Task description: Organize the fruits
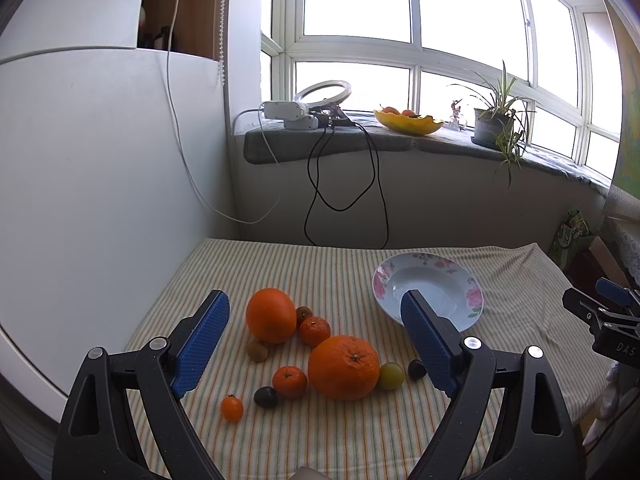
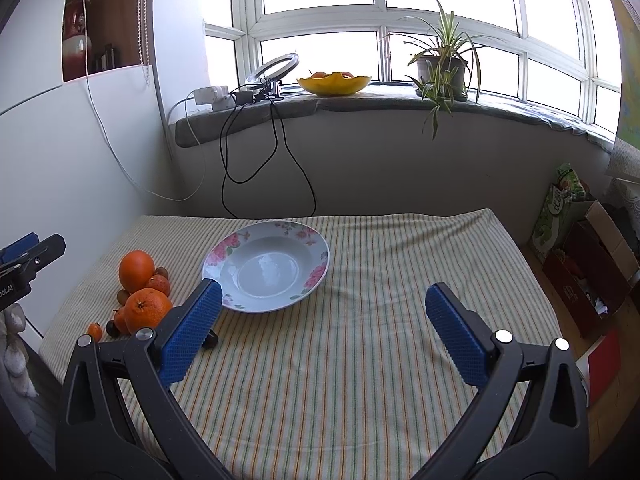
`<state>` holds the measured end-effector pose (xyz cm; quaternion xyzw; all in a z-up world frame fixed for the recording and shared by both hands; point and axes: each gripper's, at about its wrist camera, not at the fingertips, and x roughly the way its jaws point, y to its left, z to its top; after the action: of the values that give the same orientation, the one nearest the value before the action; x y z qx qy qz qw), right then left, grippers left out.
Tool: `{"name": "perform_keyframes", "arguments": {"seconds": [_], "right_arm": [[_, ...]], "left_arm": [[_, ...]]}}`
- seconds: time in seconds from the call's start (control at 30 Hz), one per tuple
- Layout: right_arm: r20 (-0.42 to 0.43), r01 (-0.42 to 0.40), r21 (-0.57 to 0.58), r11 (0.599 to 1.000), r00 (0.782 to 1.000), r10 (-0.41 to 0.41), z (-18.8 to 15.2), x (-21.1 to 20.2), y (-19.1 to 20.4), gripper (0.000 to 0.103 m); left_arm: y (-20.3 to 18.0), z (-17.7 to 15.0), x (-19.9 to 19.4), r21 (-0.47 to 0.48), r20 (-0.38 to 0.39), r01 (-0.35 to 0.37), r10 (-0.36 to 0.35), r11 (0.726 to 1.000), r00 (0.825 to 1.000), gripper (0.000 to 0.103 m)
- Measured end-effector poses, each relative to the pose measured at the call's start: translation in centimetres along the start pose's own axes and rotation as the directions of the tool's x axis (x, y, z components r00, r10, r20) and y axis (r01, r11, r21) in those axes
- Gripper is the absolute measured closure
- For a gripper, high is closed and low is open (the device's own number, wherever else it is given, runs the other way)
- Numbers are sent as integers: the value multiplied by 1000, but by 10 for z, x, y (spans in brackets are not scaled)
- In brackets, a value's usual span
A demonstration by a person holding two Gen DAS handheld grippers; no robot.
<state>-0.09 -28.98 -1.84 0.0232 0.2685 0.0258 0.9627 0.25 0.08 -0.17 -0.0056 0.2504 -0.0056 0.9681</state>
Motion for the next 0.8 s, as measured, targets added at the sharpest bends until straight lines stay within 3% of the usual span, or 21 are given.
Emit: {"name": "perform_keyframes", "arguments": {"seconds": [0.53,0.8], "right_arm": [[-18,-8,-1,1000,1000,8,-2,8,3,0],[-30,-55,3,998,998,55,-4,13,6,0]], "left_arm": [[4,-4,5,-6,-12,2,-2,1000,1000,15],[20,-9,10,-37,-24,-8,7,999,1000,15]]}}
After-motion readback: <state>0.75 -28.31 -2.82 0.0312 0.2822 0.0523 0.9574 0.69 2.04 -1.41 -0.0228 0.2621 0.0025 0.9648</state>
